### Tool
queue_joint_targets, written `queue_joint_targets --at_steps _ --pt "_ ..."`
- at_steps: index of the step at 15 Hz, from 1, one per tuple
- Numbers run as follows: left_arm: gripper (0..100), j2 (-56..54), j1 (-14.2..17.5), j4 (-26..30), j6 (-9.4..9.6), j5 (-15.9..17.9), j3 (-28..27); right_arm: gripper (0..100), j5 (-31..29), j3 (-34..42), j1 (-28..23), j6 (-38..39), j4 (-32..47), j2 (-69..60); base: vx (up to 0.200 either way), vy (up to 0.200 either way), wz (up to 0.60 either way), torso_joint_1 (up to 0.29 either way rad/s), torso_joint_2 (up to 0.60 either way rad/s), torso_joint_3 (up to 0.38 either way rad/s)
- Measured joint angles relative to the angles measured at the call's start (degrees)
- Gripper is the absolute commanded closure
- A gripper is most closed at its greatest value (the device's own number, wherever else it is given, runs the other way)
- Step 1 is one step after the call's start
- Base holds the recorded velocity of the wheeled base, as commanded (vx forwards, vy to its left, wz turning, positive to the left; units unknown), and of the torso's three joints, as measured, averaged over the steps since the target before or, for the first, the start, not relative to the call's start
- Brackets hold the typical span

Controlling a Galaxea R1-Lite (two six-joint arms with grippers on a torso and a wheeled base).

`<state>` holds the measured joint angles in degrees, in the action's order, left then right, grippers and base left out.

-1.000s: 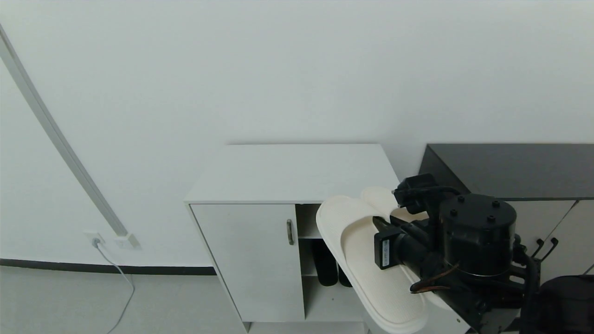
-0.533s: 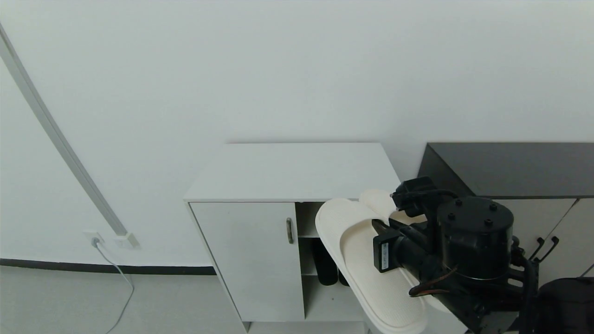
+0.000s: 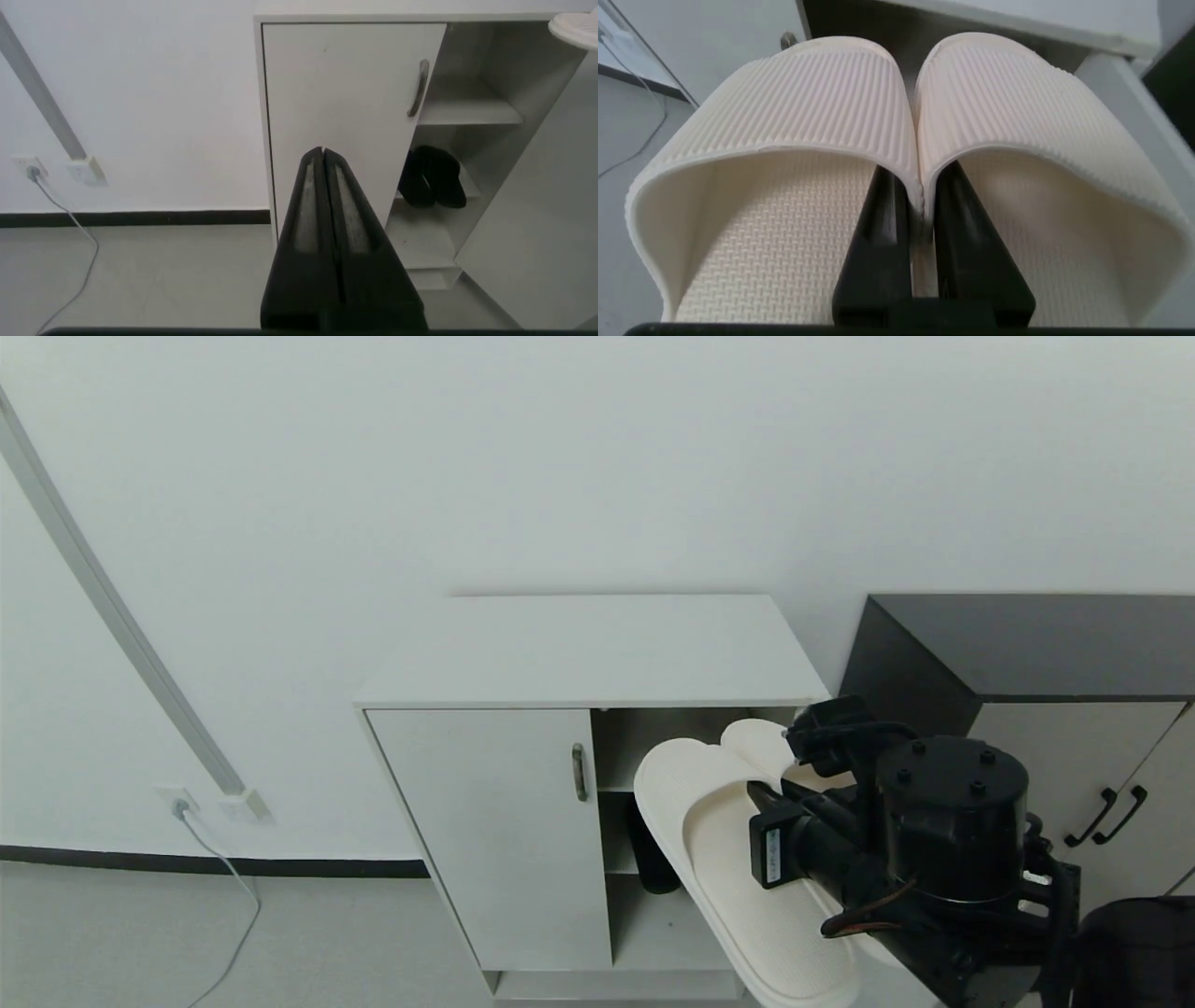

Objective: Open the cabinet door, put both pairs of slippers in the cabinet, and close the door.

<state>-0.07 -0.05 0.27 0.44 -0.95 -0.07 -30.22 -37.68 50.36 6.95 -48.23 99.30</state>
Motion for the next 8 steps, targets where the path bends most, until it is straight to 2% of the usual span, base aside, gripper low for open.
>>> queue_joint_targets --at_steps 8 --pt "100 0.0 0.0 0.0 0.0 0.0 0.0 100 0.0 0.4 0.3 0.0 -0.1 0.3 0.0 0.0 0.0 -0.219 0.53 0.318"
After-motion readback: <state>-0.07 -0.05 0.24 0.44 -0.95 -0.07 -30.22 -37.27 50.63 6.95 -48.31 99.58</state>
